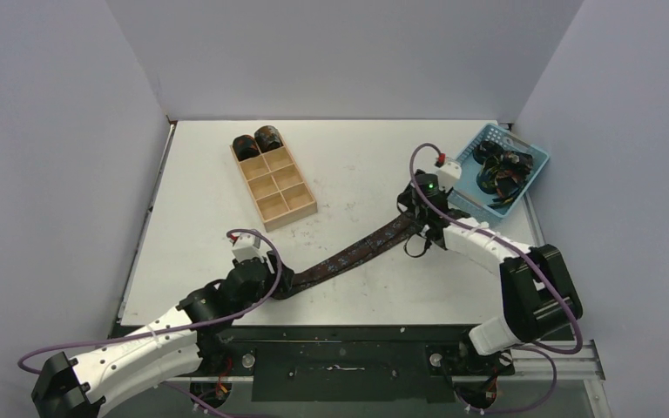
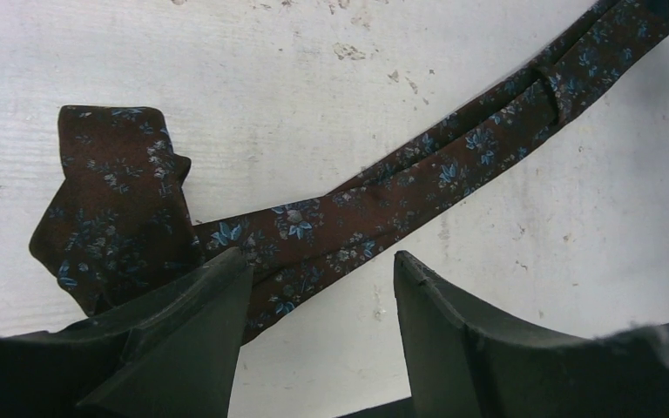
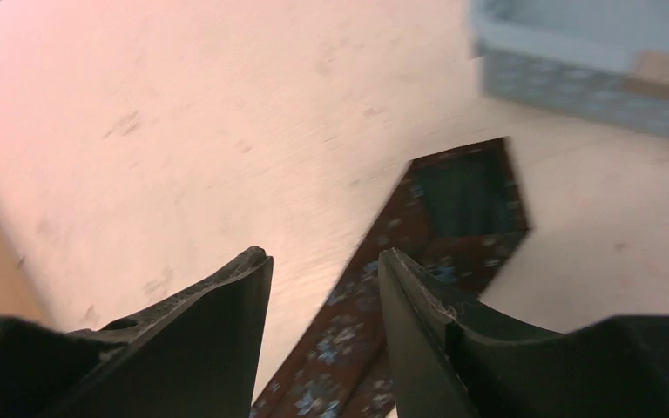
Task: Roll the ties
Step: Flatten out the tie at the center of the board.
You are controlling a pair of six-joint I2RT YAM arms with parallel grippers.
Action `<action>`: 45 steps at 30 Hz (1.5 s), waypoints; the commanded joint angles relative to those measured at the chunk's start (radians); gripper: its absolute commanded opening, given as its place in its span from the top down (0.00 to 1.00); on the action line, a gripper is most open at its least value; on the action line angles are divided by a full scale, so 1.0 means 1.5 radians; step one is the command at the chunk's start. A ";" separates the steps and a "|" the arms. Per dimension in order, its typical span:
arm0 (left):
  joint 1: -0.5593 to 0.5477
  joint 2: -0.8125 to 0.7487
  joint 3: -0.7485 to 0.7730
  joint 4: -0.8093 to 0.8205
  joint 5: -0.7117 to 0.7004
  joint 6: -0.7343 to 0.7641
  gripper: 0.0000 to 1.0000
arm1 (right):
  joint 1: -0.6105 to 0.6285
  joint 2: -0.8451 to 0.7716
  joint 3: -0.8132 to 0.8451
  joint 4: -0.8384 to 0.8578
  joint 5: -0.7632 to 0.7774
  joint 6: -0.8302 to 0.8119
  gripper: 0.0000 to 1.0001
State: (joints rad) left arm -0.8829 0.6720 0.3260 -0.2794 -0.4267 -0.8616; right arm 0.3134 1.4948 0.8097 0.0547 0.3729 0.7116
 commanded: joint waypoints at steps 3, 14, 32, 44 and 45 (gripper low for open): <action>-0.001 -0.005 0.040 -0.037 -0.021 -0.008 0.41 | 0.070 0.074 0.032 0.032 -0.073 -0.014 0.57; -0.002 -0.060 0.019 -0.054 0.028 -0.031 0.42 | 0.003 0.098 -0.056 -0.034 -0.048 0.071 0.67; 0.003 0.007 0.071 -0.037 0.008 0.029 0.41 | -0.101 -0.361 -0.264 -0.215 0.053 0.151 0.51; 0.009 -0.009 0.098 -0.041 0.001 0.009 0.37 | 0.212 -0.243 -0.227 -0.104 -0.108 0.108 0.63; 0.009 -0.008 0.095 -0.042 0.004 0.003 0.37 | 0.214 -0.243 -0.243 -0.100 -0.104 0.132 0.63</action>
State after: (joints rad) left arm -0.8753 0.6605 0.4553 -0.3847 -0.4370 -0.8314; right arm 0.5827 1.0870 0.5011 -0.1303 0.2317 0.8356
